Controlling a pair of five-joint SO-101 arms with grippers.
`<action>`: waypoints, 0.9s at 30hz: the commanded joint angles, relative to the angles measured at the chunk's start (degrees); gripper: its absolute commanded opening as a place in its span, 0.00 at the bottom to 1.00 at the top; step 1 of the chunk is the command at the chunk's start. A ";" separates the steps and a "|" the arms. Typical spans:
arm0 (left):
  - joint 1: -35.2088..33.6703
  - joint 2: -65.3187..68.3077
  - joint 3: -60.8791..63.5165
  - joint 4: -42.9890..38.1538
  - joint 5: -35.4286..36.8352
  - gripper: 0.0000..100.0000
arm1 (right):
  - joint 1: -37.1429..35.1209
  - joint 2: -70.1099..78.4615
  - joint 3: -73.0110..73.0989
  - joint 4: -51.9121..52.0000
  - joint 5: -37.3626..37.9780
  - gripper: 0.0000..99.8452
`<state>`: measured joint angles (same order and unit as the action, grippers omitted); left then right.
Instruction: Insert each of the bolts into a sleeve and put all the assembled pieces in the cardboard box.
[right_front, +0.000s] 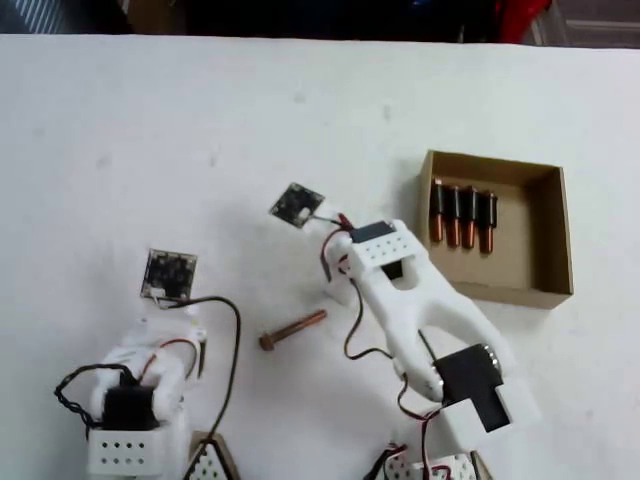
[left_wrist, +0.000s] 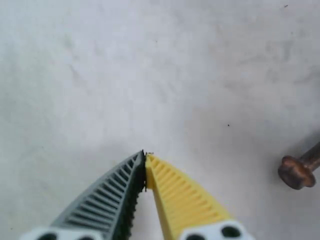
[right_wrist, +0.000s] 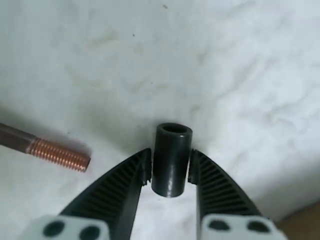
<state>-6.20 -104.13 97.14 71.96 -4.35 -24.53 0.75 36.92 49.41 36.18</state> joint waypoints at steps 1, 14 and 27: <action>-0.57 -0.31 -0.09 0.35 -0.79 0.02 | -0.04 -0.31 -0.26 -0.40 0.70 0.07; -0.57 -0.31 -0.09 0.35 -0.79 0.02 | -0.04 -6.73 -0.62 2.77 0.18 0.02; -0.57 -0.31 -0.09 1.14 -0.79 0.02 | 0.40 -32.84 -0.26 17.98 0.09 0.02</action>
<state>-6.20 -104.13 97.14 72.40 -4.35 -24.44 -25.19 37.01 64.70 36.18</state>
